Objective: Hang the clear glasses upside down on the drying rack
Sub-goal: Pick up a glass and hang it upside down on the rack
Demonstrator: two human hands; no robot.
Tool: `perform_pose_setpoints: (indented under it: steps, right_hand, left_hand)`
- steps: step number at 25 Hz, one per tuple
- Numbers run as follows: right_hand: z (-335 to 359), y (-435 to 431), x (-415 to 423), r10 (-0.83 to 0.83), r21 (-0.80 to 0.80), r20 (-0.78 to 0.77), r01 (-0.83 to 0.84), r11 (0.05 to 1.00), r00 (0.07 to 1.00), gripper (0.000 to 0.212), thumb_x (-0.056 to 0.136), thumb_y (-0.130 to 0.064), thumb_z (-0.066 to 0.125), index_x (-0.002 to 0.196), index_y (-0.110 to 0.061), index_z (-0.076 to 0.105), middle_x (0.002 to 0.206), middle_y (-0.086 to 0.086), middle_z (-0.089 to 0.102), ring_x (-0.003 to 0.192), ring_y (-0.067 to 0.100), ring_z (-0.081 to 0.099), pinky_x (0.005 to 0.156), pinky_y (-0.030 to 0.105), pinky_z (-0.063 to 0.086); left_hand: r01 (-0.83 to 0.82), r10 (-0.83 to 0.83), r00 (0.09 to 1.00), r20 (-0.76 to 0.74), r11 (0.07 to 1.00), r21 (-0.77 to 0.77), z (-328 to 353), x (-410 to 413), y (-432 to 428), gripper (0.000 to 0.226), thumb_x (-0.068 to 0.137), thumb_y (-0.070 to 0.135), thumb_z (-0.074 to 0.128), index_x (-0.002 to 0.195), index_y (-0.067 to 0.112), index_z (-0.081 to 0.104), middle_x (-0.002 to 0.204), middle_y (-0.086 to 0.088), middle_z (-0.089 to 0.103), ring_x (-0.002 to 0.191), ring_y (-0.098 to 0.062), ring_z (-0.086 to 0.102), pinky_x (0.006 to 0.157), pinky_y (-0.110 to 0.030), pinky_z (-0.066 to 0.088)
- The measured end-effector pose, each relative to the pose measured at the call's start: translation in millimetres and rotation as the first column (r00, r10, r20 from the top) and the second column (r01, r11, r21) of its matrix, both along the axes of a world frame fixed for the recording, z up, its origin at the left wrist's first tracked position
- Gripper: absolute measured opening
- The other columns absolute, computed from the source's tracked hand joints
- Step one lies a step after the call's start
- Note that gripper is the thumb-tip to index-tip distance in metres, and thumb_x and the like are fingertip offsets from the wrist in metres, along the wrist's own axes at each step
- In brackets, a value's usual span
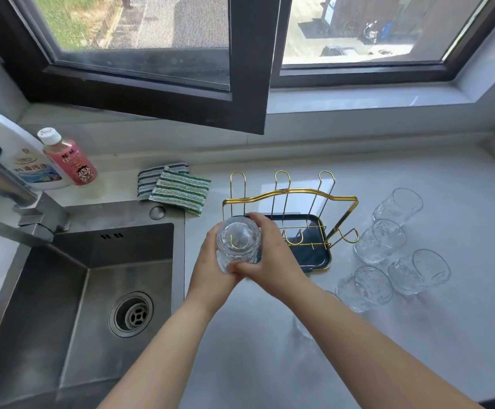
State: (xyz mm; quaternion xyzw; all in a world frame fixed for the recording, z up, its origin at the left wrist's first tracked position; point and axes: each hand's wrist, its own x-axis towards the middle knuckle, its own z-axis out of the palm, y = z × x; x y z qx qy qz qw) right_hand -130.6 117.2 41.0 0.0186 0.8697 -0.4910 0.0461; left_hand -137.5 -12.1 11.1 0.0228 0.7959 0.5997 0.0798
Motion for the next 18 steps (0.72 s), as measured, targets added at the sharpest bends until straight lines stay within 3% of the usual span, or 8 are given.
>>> perform_pose_setpoints:
  steps: [3,6,7,9,12,15,18]
  right_hand:
    - [3,1,13,-0.007,-0.001,-0.004,0.007,1.000,1.000,0.091,0.065,-0.029,0.080,0.137,-0.026,0.024,0.138,-0.005,0.038,0.121,0.007,0.040,0.094,0.013,0.032]
    - [8,9,42,-0.020,0.021,-0.055,0.021,1.000,0.998,0.085,0.071,-0.034,0.076,0.137,-0.029,0.023,0.137,-0.013,0.035,0.124,-0.002,0.034,0.100,0.014,0.029]
    - [9,17,55,-0.031,0.015,-0.079,0.032,0.999,0.996,0.081,0.072,-0.034,0.075,0.136,-0.031,0.026,0.135,-0.016,0.036,0.123,-0.005,0.035,0.102,0.014,0.029]
    - [10,39,84,-0.091,-0.014,-0.122,0.090,0.996,0.988,0.070,0.072,-0.030,0.075,0.128,-0.037,0.033,0.130,-0.019,0.042,0.119,-0.007,0.041,0.100,0.010,0.032]
    - [-2,86,128,-0.245,-0.035,-0.103,0.242,0.970,0.964,0.068,0.069,-0.019,0.079,0.118,-0.042,0.038,0.123,-0.020,0.047,0.115,-0.002,0.046,0.098,0.012,0.035]
    - [-23,121,155,-0.280,-0.022,0.057,0.281,0.959,0.958,0.072,0.065,-0.018,0.081,0.118,-0.040,0.037,0.125,-0.018,0.046,0.116,-0.003,0.046,0.099,0.021,0.036]
    - [-44,137,156,-0.136,0.034,0.177,0.132,0.991,0.975,0.079,0.068,-0.018,0.079,0.132,-0.024,0.032,0.133,-0.009,0.043,0.120,0.002,0.044,0.102,0.022,0.033]
  left_hand:
    - [0.003,-0.004,1.000,0.015,1.000,0.023,-1,2,3,0.077,0.064,0.016,0.080,0.119,0.048,0.036,0.118,0.014,0.051,0.099,0.021,0.045,0.069,0.005,0.038]
    - [0.011,-0.012,1.000,0.019,1.000,0.029,0,6,3,0.089,0.064,0.018,0.081,0.128,0.047,0.027,0.119,0.031,0.040,0.094,0.027,0.040,0.071,0.009,0.031]
    - [0.004,-0.005,0.999,0.037,1.000,0.025,-1,8,2,0.096,0.063,0.018,0.081,0.133,0.043,0.020,0.122,0.031,0.035,0.101,0.022,0.036,0.080,0.004,0.030]
    - [-0.037,0.036,0.991,0.127,0.999,0.007,-5,14,1,0.104,0.065,0.018,0.081,0.139,0.031,0.010,0.133,0.017,0.031,0.119,0.003,0.031,0.095,-0.018,0.027]
    - [-0.137,0.088,0.917,0.389,0.986,0.099,-19,41,4,0.088,0.069,0.011,0.077,0.136,0.019,0.021,0.137,-0.005,0.039,0.122,-0.019,0.040,0.094,-0.031,0.032]
    - [0.063,-0.079,0.915,0.396,0.997,0.052,-29,81,23,0.074,0.064,0.006,0.079,0.123,0.025,0.038,0.127,-0.004,0.047,0.120,-0.021,0.045,0.090,-0.026,0.034]
    - [0.286,-0.252,0.919,0.305,0.956,-0.072,-30,100,62,0.090,0.059,0.019,0.083,0.131,0.033,0.031,0.134,0.010,0.038,0.123,-0.008,0.037,0.097,-0.021,0.029]
